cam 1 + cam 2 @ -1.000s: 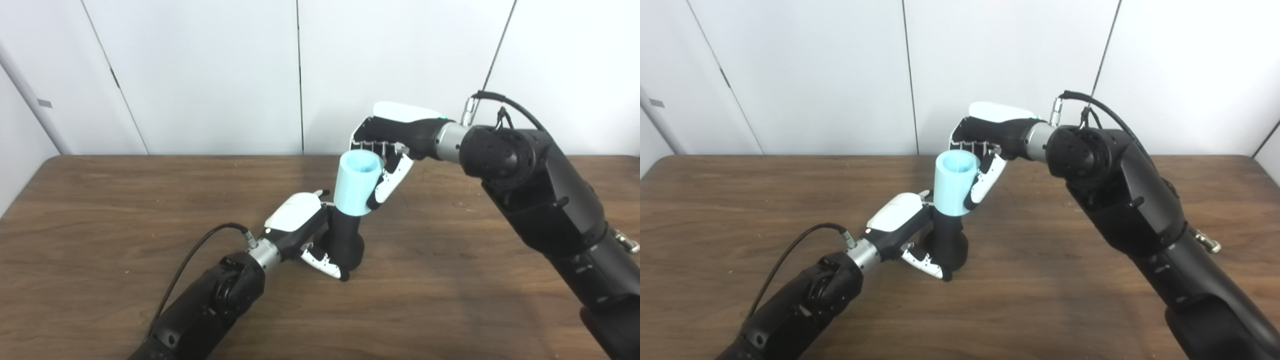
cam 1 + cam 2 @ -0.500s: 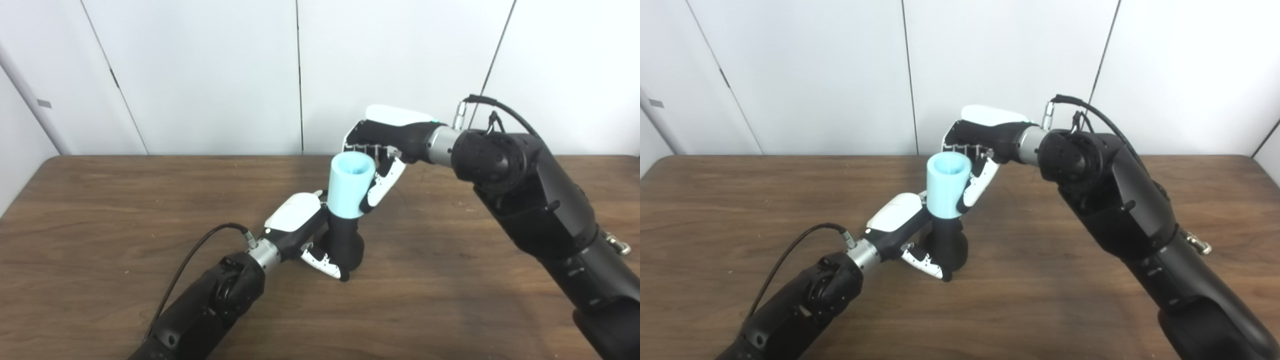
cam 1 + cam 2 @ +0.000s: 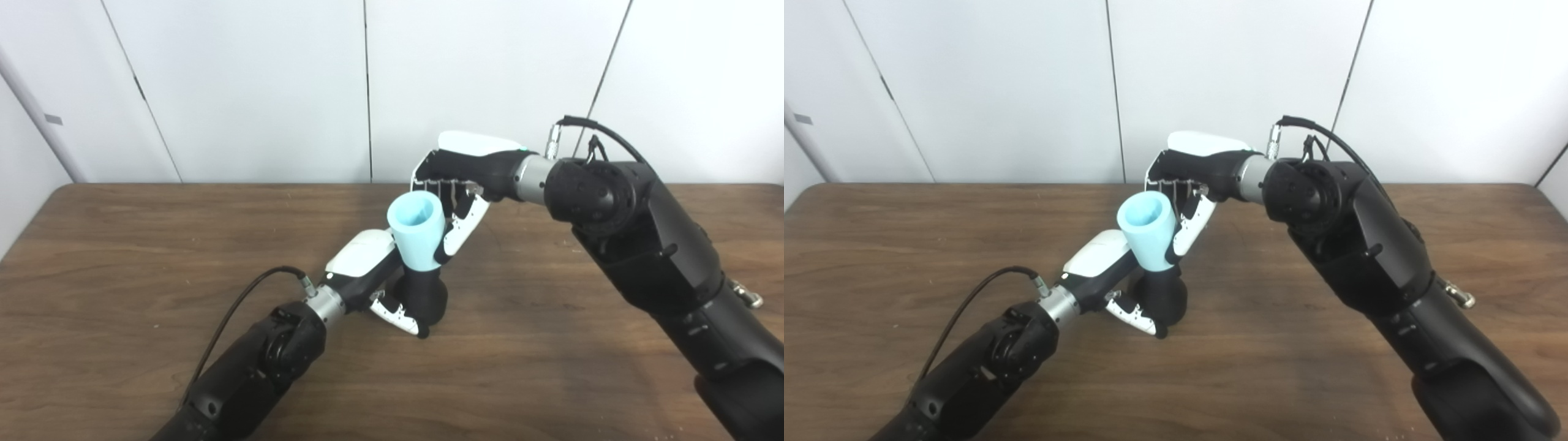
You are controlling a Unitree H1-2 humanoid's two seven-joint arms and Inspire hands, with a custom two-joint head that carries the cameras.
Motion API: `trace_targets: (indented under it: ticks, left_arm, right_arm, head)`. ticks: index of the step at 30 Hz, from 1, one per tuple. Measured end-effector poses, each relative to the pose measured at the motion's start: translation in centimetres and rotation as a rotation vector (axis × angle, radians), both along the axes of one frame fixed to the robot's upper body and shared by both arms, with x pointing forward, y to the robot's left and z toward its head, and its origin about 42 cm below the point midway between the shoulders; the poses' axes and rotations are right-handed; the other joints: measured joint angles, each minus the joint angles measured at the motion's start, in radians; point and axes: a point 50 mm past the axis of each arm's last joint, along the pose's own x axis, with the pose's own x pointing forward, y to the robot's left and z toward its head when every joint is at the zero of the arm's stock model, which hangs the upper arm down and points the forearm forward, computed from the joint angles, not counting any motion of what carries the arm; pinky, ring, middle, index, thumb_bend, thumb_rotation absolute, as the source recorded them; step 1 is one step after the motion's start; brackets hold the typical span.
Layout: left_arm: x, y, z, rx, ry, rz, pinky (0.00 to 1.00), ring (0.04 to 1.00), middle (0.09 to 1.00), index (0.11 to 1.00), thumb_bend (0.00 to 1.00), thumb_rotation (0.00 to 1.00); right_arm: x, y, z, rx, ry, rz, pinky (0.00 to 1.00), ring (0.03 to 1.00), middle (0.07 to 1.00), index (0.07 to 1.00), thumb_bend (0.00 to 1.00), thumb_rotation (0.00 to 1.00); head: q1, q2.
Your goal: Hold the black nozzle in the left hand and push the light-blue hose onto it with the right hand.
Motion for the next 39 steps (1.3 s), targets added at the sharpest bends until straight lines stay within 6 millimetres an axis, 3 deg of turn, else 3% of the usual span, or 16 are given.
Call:
trace_targets:
  ticks: [14,20,35,37,38,39]
  left_arm:
    - [0.0,0.0,0.2,0.008,0.005,-0.010,0.98,0.598,0.476,0.487,0.53,0.00]
    - [0.0,0.0,0.2,0.009,0.006,-0.010,0.98,0.607,0.485,0.482,0.53,0.00]
    - [-0.1,0.0,0.2,0.005,0.008,-0.011,0.98,0.606,0.480,0.485,0.53,0.00]
    - [-0.1,0.0,0.2,0.005,0.009,-0.010,0.98,0.606,0.479,0.485,0.53,0.00]
    - [-0.1,0.0,0.2,0.005,0.009,-0.010,0.98,0.606,0.479,0.485,0.53,0.00]
    - [-0.1,0.0,0.2,0.005,0.009,-0.010,0.98,0.606,0.479,0.485,0.53,0.00]
  right_arm:
    - [-0.1,-0.7,-0.7,-0.008,-0.005,-0.001,0.37,0.456,0.470,0.474,0.50,0.00]
    - [-0.2,-1.7,-2.9,0.001,-0.008,-0.038,0.37,0.460,0.468,0.469,0.50,0.00]
    - [-0.8,-2.1,-5.3,0.004,0.014,-0.077,0.37,0.457,0.472,0.470,0.50,0.00]
    - [-0.7,-2.1,-5.3,0.012,0.018,-0.077,0.33,0.444,0.512,0.532,0.50,0.00]
    - [-0.7,-2.2,-5.2,0.018,0.024,-0.075,0.38,0.455,0.610,0.647,0.51,0.00]
    - [-0.7,-2.2,-5.2,0.020,0.032,-0.074,0.41,0.460,0.658,0.704,0.52,0.00]
  head:
    - [-0.009,0.002]
    - [-0.009,0.002]
    - [-0.008,0.014]
    - [-0.008,0.014]
    - [-0.009,0.011]
    - [-0.009,0.011]
